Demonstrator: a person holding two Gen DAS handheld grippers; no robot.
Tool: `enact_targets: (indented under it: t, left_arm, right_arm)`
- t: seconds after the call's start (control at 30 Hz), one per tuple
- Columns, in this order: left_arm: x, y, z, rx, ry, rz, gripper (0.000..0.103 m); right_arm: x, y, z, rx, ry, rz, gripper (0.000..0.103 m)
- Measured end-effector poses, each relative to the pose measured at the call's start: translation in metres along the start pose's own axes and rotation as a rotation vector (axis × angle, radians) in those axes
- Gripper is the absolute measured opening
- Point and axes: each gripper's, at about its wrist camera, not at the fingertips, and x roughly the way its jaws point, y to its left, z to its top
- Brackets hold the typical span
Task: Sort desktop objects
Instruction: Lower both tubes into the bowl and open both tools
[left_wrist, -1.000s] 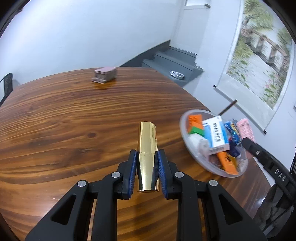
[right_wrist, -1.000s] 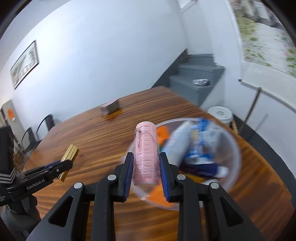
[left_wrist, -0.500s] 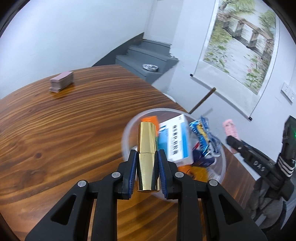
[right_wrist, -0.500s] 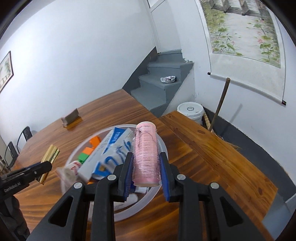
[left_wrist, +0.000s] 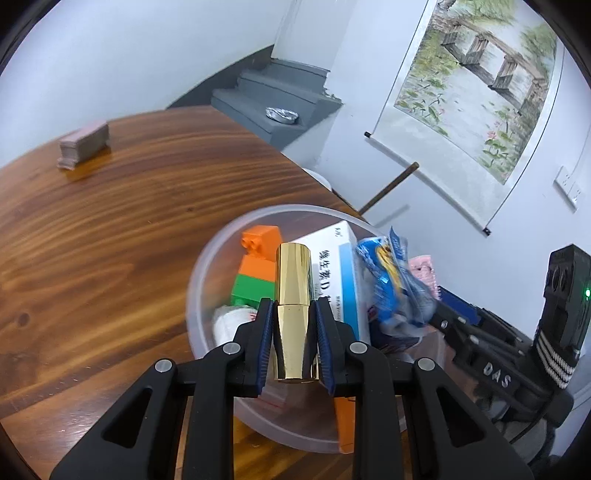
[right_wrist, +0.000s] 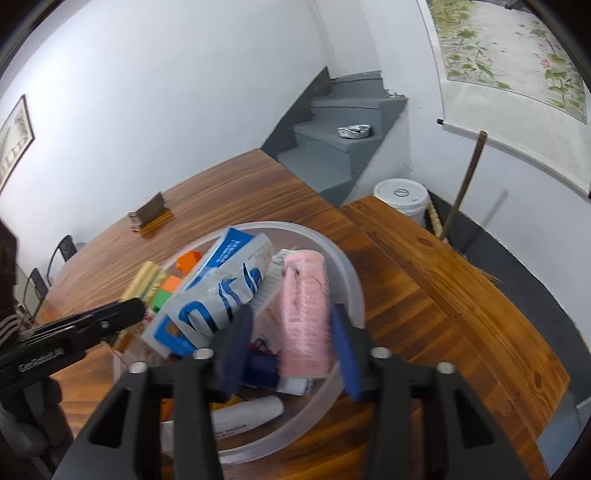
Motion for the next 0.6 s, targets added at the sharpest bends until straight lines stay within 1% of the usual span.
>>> enact_targets:
  t: [0.03, 0.07, 0.1, 0.23, 0.3, 0.33, 0.37, 0.43, 0.53, 0.6]
  left_arm:
    - [-0.002, 0.000, 0.000, -0.002, -0.005, -0.005, 0.044]
    - [-0.005, 0.001, 0.000, -0.003, -0.021, -0.005, 0.055]
    - [-0.010, 0.002, 0.000, -0.004, -0.041, -0.004, 0.057]
    - [-0.030, 0.007, -0.001, -0.011, -0.099, -0.002, 0.058]
    - [-0.039, 0.008, -0.004, -0.004, -0.121, 0.020, 0.060]
    - [-0.046, 0.008, -0.006, 0.001, -0.135, 0.041, 0.063]
    - [-0.049, 0.009, -0.008, 0.005, -0.142, 0.053, 0.066]
    - [-0.060, 0.007, -0.014, 0.016, -0.161, 0.086, 0.067]
    - [-0.074, 0.004, -0.024, 0.025, -0.183, 0.133, 0.069]
    - [-0.080, 0.000, -0.030, 0.029, -0.199, 0.161, 0.073]
  right_arm:
    - [-0.002, 0.002, -0.001, -0.009, -0.010, 0.007, 0.068]
    - [-0.005, 0.005, -0.002, -0.020, -0.027, 0.005, 0.080]
    - [-0.010, 0.008, -0.003, -0.034, -0.060, -0.013, 0.081]
    - [-0.026, 0.011, -0.004, -0.054, -0.153, -0.061, 0.081]
    - [-0.030, 0.007, -0.003, -0.032, -0.181, -0.080, 0.082]
    - [-0.032, 0.003, -0.001, -0.011, -0.191, -0.091, 0.082]
    - [-0.032, -0.001, 0.000, 0.010, -0.196, -0.101, 0.083]
    - [-0.032, -0.013, 0.004, 0.062, -0.189, -0.114, 0.084]
    - [-0.030, -0.026, 0.006, 0.111, -0.179, -0.136, 0.089]
    - [-0.031, -0.028, 0.006, 0.118, -0.183, -0.150, 0.096]
